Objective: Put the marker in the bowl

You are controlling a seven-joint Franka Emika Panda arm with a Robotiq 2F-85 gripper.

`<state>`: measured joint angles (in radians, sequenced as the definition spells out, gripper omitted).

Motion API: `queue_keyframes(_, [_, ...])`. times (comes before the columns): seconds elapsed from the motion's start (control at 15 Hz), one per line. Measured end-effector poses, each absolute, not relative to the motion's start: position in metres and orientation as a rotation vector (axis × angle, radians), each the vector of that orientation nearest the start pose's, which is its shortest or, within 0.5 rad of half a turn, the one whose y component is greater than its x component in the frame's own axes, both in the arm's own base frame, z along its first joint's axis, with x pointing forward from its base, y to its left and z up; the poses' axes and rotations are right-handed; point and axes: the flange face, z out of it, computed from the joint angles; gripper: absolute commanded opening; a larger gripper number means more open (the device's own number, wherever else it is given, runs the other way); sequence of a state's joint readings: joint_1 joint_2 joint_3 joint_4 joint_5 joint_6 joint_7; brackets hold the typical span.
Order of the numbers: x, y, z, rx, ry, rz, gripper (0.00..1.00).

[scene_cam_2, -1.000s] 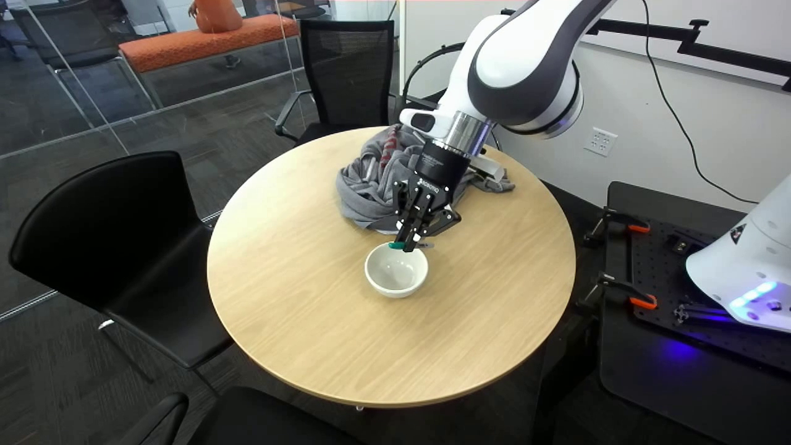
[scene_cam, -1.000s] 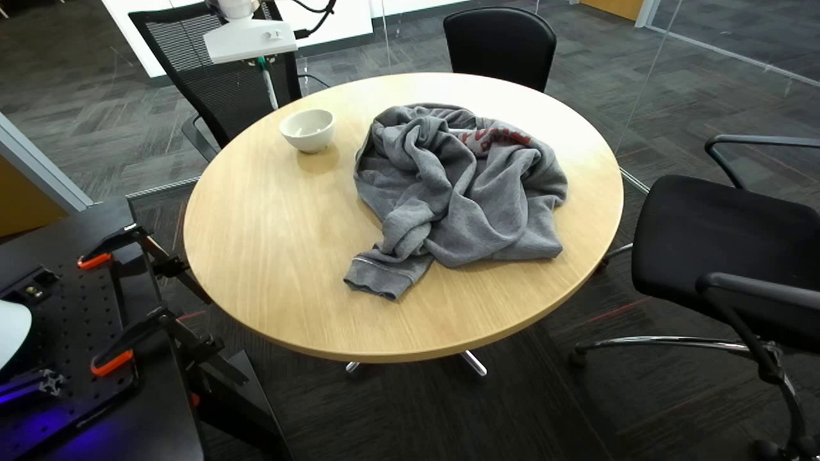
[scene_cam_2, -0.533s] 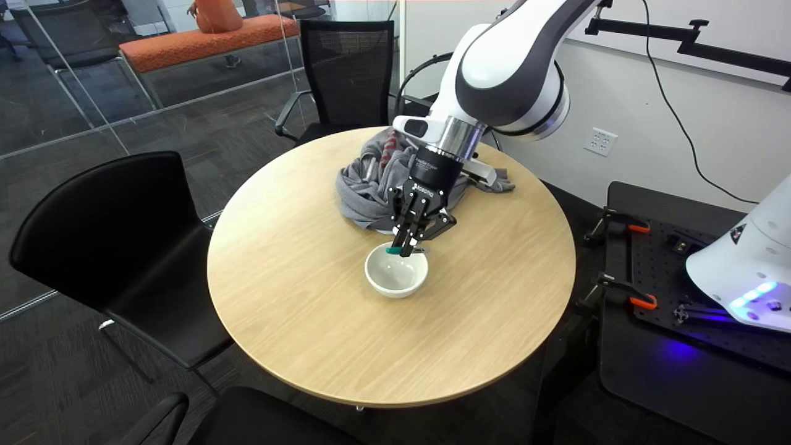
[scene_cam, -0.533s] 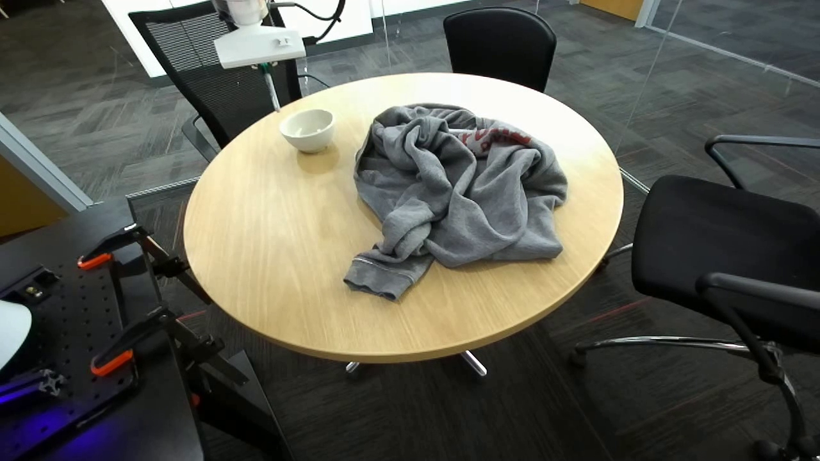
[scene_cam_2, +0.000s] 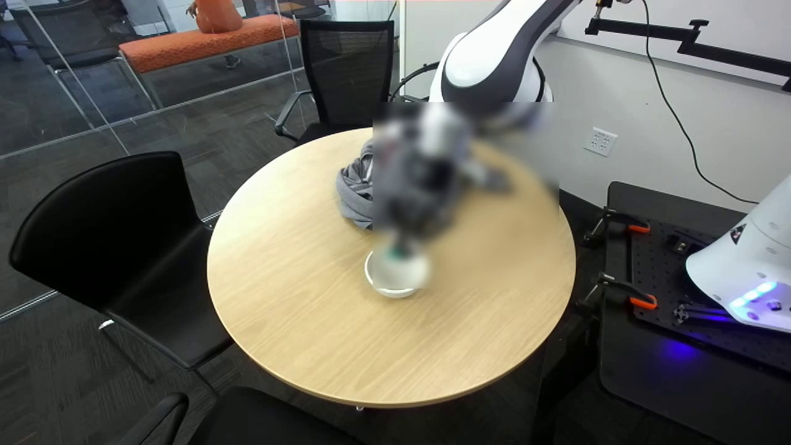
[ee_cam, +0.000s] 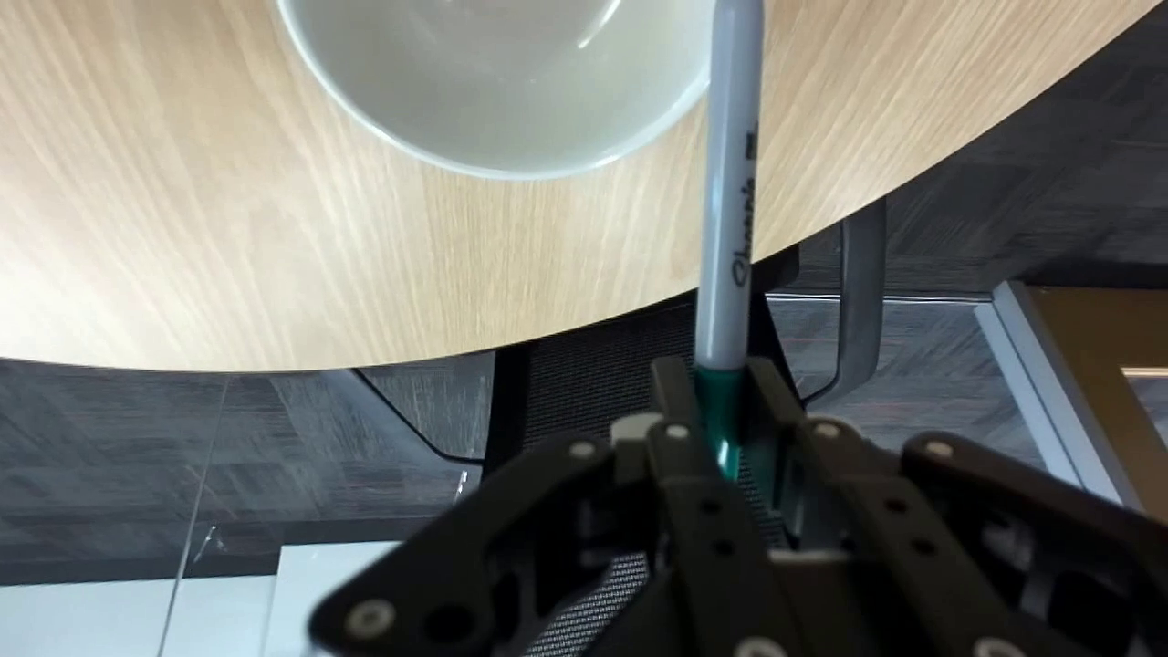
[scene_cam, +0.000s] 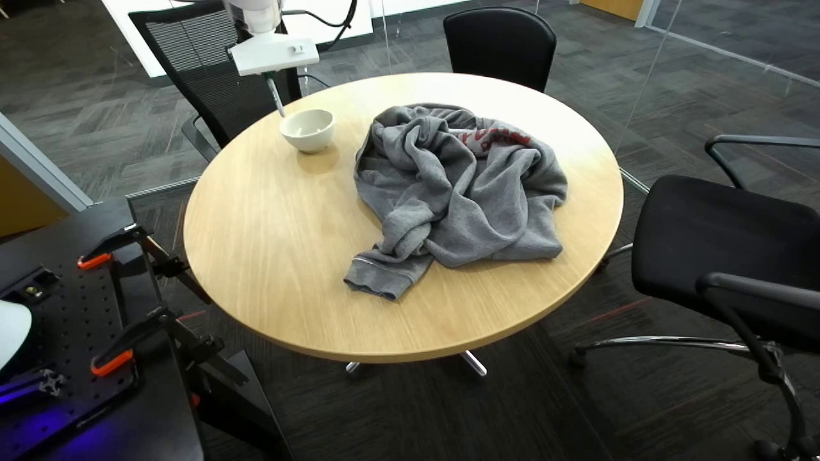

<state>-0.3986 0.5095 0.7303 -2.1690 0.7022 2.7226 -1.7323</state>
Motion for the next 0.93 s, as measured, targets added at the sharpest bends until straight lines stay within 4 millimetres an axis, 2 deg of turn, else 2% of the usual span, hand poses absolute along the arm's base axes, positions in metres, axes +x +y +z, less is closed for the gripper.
queue_keyframes(0.07, [0.550,0.163,0.217,-2.060,-1.624,-0.636,0.18])
queue_keyframes(0.13, [0.551,0.163,0.216,-2.059,-1.624,-0.636,0.05])
queue_keyframes(0.4, [0.549,0.164,0.211,-2.047,-1.635,-0.638,0.05])
queue_keyframes(0.93, [0.556,0.164,0.194,-1.863,-1.774,-0.765,0.05])
